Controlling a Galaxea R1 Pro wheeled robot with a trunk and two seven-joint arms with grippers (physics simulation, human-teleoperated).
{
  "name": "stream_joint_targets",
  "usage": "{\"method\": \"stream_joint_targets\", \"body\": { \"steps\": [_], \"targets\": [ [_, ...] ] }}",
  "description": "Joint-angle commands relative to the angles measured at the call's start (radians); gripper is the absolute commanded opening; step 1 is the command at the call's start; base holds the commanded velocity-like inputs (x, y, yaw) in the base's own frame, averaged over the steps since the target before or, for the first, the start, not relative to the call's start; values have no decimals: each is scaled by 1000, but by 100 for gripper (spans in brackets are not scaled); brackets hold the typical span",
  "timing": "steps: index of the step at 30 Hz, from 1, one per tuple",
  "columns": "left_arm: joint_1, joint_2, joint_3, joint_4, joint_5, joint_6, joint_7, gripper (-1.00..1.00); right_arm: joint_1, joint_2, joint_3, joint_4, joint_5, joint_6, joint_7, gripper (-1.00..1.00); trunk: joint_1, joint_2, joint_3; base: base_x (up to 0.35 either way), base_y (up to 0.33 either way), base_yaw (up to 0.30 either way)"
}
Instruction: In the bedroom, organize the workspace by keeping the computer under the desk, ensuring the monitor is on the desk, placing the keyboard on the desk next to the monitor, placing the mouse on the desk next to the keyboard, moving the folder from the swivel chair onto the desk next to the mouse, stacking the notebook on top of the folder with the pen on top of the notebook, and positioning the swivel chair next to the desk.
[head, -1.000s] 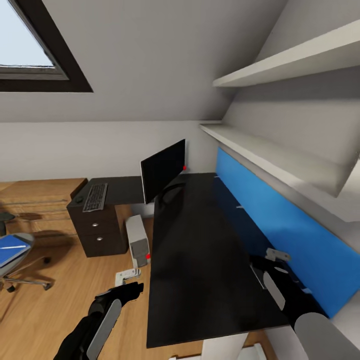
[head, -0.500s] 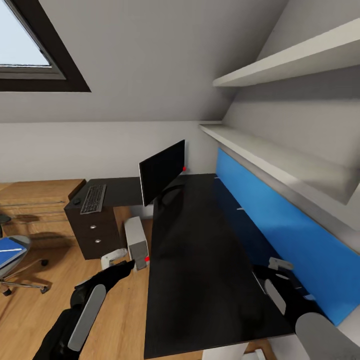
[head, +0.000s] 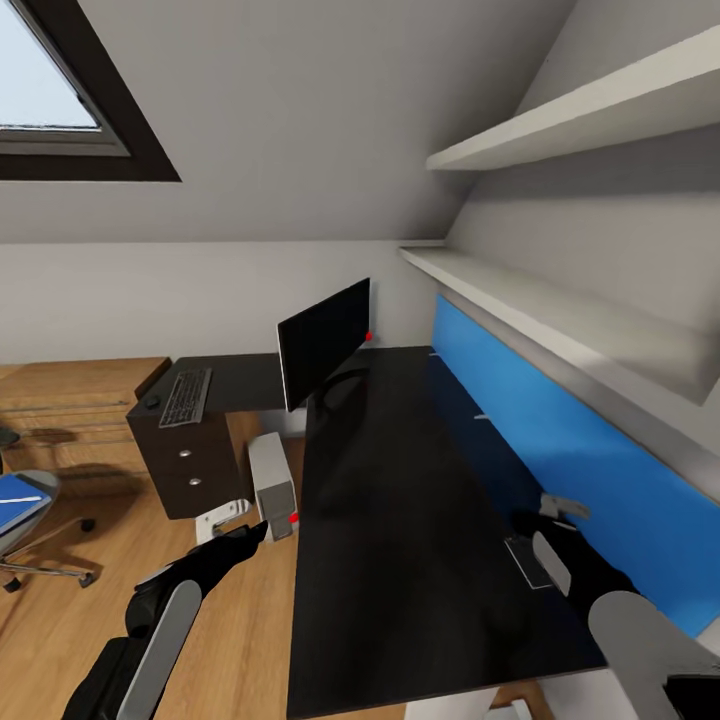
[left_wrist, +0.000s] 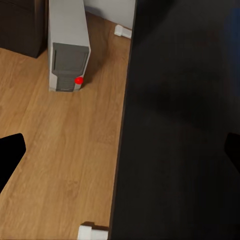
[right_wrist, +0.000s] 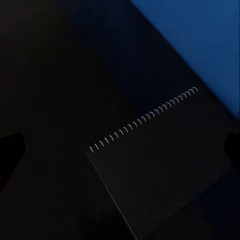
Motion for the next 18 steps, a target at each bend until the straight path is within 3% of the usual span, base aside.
{"method": "stream_joint_targets", "body": {
  "steps": [1, 7, 11, 18],
  "targets": [
    [-1, 1, -2, -2, 10, 2, 10, 100, -9, -1, 5, 2, -5, 16, -6, 100, 4, -9, -5, 0, 0, 0],
    [1, 1, -2, -2, 10, 3, 10, 100, -104, -19, 1, 31, -11, 112, -2, 100, 27, -51, -24, 0, 0, 0],
    [1, 1, -2, -2, 10, 3, 10, 100, -112, -18, 0, 21, -13, 127, 4, 100, 43, -79, -37, 0, 0, 0],
    [1, 0, -3, -2, 12, 3, 10, 100, -115, -7, -3, 11, -41, 132, 7, 100, 43, -79, -37, 0, 0, 0]
  ]
}}
